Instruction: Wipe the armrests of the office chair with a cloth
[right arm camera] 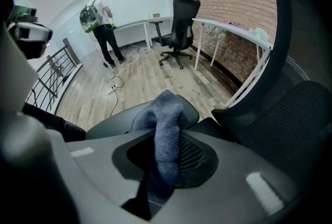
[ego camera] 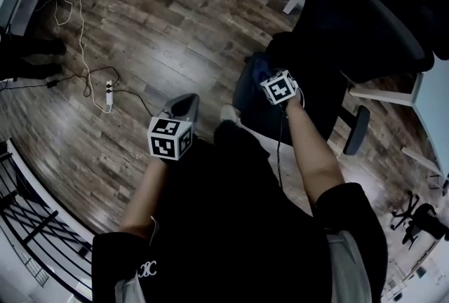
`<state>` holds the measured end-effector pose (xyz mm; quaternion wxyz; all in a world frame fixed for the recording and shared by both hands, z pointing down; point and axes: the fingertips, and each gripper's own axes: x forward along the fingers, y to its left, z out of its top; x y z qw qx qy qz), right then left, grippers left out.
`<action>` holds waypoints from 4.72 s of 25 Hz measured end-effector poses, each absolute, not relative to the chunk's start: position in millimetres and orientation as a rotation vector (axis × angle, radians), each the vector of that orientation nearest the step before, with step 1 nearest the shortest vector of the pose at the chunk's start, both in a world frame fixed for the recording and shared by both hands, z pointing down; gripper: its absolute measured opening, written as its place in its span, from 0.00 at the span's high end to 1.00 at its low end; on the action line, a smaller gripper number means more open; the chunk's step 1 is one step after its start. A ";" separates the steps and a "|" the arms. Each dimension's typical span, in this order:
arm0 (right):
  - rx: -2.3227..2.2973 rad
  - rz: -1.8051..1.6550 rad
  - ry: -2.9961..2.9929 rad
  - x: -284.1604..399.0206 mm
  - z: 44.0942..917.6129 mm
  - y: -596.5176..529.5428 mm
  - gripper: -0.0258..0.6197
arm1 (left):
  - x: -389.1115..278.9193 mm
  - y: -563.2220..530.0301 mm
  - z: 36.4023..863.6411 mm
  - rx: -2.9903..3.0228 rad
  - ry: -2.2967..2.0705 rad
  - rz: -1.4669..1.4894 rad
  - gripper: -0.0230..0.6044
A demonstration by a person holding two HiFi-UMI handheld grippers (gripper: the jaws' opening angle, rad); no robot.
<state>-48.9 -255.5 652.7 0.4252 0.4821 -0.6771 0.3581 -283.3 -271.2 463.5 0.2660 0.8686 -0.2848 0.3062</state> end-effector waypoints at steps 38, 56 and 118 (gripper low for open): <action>1.336 0.955 -1.445 -96.6 667.4 -300.1 0.84 | -365.0 -317.6 476.6 2.298 -0.717 0.851 0.95; 1.353 1.138 -1.658 -213.0 658.3 -196.7 0.84 | -342.1 -318.5 472.1 2.450 -0.423 0.882 0.95; 1.577 0.946 -1.982 -49.1 667.6 -289.3 0.83 | -180.3 -259.8 492.8 2.419 -0.157 1.342 0.95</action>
